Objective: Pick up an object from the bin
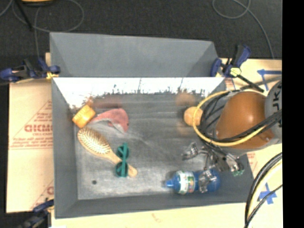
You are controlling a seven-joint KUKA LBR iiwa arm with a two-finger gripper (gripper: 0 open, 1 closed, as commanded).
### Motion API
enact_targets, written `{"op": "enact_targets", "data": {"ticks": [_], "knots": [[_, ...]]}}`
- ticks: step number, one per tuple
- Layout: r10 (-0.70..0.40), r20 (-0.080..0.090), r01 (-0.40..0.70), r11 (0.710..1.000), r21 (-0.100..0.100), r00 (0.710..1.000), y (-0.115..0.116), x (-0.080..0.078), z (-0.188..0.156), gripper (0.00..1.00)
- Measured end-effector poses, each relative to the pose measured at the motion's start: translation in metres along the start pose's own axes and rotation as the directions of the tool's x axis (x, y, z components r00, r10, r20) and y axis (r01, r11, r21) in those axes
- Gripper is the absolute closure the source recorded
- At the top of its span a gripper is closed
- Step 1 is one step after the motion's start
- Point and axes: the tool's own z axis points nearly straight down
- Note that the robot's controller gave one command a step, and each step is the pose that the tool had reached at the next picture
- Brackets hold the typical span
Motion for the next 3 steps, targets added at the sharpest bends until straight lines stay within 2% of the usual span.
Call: {"op": "enact_targets", "data": {"ticks": [1, 2, 3], "knots": [[-0.106, -0.005, 0.106, 0.994, -0.001, 0.994, -0.001, 0.002, 0.021, 0.00], [-0.177, 0.000, 0.177, 0.984, 0.001, 0.984, 0.000, -0.004, 0.038, 0.00], [-0.185, -0.008, 0.185, 0.983, 0.001, 0.983, -0.002, 0.000, 0.035, 1.00]]}}
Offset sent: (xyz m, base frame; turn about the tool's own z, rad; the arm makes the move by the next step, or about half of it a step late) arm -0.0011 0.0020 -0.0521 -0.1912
